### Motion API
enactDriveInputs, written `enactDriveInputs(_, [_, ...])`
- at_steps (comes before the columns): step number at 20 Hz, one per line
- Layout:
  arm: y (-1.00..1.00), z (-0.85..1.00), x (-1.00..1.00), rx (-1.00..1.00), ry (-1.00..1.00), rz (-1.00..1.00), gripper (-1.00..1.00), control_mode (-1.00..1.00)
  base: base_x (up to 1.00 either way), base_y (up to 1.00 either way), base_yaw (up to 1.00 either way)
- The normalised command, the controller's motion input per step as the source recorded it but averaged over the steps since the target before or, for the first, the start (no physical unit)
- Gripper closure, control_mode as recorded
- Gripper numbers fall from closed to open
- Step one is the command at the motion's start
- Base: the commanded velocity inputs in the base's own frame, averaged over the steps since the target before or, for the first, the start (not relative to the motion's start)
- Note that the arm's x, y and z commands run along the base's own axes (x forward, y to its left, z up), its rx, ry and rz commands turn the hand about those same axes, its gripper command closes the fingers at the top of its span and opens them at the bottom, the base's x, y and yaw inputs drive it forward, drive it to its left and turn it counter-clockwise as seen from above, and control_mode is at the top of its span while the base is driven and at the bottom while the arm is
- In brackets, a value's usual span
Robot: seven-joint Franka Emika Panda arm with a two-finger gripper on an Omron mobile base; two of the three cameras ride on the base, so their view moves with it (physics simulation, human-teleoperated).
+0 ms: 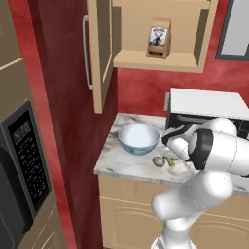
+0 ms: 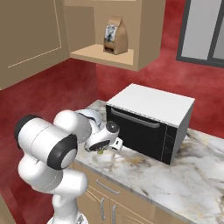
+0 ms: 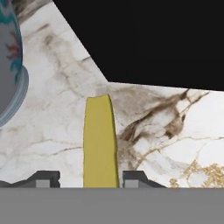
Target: Pick the egg and butter from the fridge and place them by the bowl for mixing.
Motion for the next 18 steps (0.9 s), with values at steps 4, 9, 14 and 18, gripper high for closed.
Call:
enactDriveInputs(4, [0.04, -0.05, 0.00, 0.01, 0.00, 0.00, -1.00, -1.00, 0.00, 0.00, 0.00])
enactDriveInputs(9, [-0.08, 0.00, -0.04, 0.00, 0.00, -0.03, -1.00, -1.00, 0.00, 0.00, 0.00])
enactDriveInputs(14, [-0.22, 0.09, -0.14, 0.00, 0.00, -0.08, -1.00, -1.00, 0.00, 0.00, 0.00])
enactDriveInputs(18, [-0.18, 0.18, -0.17, 0.00, -0.08, -0.13, -1.00, -1.00, 0.00, 0.00, 0.00])
